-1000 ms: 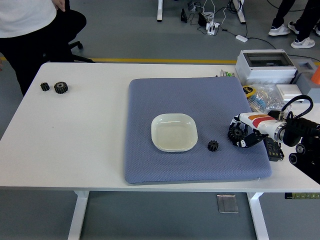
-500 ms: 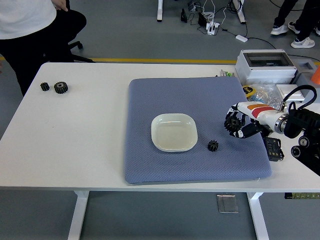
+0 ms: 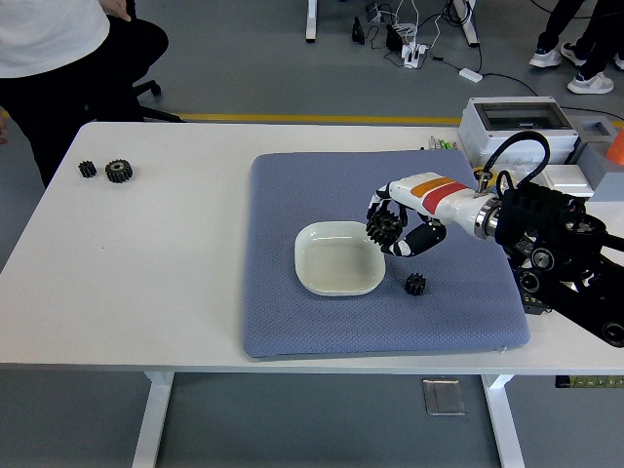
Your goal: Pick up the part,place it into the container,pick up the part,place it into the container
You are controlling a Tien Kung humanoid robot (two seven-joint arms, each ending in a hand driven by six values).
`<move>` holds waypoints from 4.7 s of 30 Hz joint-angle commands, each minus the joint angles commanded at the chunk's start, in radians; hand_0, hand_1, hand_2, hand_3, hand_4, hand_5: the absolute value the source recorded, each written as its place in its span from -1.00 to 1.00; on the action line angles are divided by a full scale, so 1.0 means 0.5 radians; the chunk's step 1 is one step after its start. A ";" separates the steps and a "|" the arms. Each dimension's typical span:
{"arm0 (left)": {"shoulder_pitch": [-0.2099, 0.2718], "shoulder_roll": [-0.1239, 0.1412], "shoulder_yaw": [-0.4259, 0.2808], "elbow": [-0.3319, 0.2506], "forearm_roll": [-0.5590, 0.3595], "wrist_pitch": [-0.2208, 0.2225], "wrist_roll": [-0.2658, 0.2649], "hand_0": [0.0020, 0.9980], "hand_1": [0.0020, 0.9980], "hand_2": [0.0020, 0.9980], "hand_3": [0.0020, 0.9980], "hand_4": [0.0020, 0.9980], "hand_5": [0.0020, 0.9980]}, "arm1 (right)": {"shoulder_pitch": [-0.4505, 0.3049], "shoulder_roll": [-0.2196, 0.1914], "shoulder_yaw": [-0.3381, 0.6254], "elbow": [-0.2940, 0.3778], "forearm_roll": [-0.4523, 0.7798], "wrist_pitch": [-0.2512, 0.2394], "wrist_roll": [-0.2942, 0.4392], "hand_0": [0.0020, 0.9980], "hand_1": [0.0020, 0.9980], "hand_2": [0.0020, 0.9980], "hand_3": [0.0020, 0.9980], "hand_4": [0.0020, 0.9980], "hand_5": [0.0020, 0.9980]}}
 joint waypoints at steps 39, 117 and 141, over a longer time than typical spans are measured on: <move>0.002 0.000 0.110 0.000 -0.032 0.018 0.016 0.56 0.63 0.65 0.19 0.40 0.29 | 0.134 0.358 -0.083 -0.355 -0.108 0.191 -0.071 -0.40 -0.01 0.56 1.00 1.00 -0.35; -0.012 0.000 0.134 0.000 -0.036 0.028 0.025 0.55 0.59 0.63 0.18 0.39 0.30 | -0.414 0.005 0.124 -0.242 -0.235 -0.047 -0.049 -0.46 -0.12 0.05 0.00 0.60 -0.62; 0.005 0.000 0.094 0.000 0.033 0.029 0.043 0.55 0.57 0.62 0.18 0.39 0.29 | -0.430 0.012 0.098 -0.234 -0.241 -0.124 -0.021 -0.66 -0.40 -0.22 -0.02 0.79 -1.00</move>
